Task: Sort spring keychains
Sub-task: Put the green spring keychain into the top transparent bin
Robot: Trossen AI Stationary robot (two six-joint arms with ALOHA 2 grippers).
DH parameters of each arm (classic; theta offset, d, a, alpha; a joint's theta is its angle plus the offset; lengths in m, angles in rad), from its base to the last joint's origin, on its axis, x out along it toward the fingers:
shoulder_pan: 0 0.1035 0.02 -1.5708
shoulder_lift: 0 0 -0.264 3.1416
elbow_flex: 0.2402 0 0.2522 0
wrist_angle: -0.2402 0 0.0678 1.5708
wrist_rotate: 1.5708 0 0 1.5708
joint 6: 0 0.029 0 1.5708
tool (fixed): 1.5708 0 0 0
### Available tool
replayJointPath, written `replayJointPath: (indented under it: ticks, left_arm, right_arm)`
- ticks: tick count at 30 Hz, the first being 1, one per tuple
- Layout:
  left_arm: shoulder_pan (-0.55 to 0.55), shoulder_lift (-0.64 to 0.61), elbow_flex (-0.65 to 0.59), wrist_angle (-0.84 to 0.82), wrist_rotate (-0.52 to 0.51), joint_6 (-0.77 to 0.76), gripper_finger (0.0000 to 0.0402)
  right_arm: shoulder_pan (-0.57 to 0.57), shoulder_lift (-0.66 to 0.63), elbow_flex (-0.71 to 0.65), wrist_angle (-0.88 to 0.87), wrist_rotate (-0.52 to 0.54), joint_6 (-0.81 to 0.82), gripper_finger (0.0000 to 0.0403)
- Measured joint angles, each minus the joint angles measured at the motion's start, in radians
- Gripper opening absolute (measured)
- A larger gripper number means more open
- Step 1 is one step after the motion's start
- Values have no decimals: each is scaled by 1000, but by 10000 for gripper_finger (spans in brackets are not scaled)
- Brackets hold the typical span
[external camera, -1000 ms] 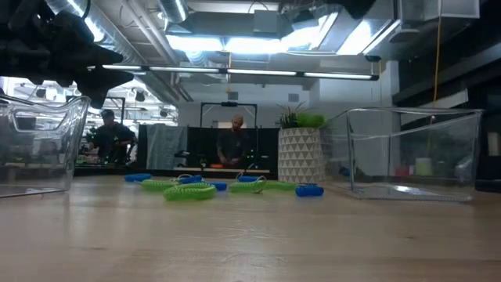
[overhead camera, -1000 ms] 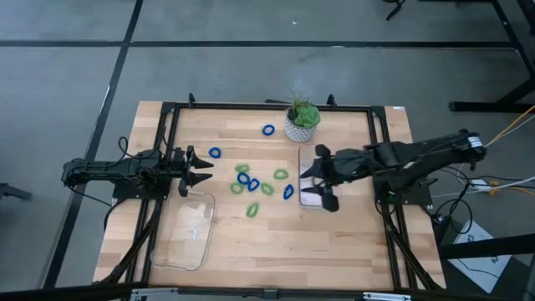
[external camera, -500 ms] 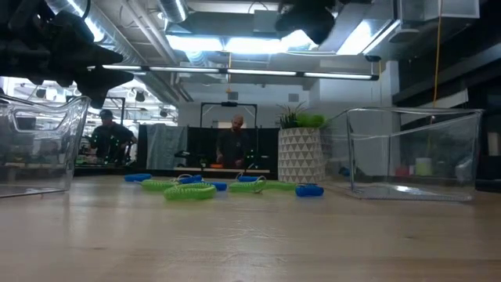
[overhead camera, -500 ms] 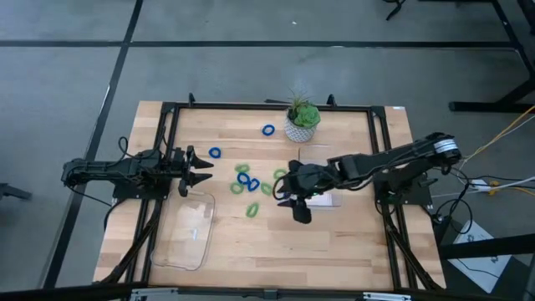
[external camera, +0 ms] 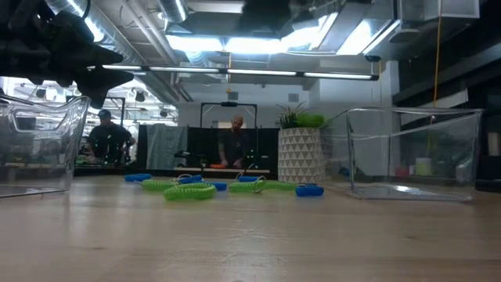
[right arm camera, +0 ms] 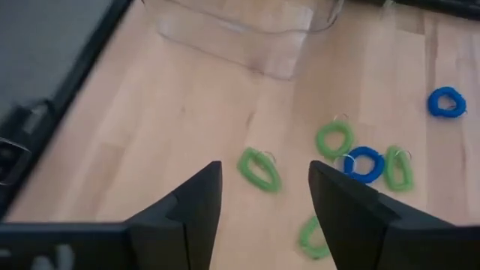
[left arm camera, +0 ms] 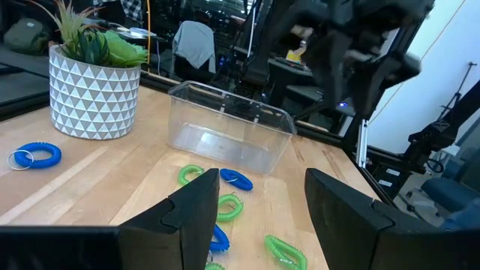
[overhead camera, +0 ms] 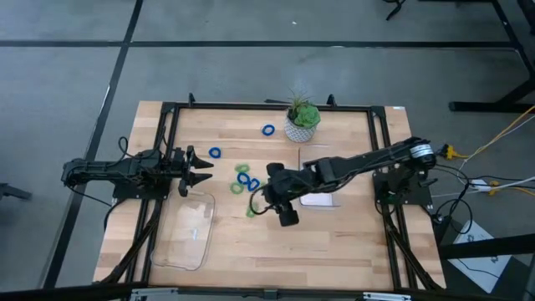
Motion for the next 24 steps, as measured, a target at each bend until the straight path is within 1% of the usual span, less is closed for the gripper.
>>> replayJointPath:
  ticks: [6, 12, 24]
  left_arm:
    - [0, 0, 0, 0, 0, 0, 194]
    - [0, 0, 0, 0, 0, 0, 194]
    - [0, 0, 0, 0, 1, 0, 194]
  right_arm:
    - [-29, 50, -3, -13, 1, -44, 200]
    - [-67, 72, -3, -33, 0, -163, 200]
    - [-108, 100, -5, -109, -21, -160, 200]
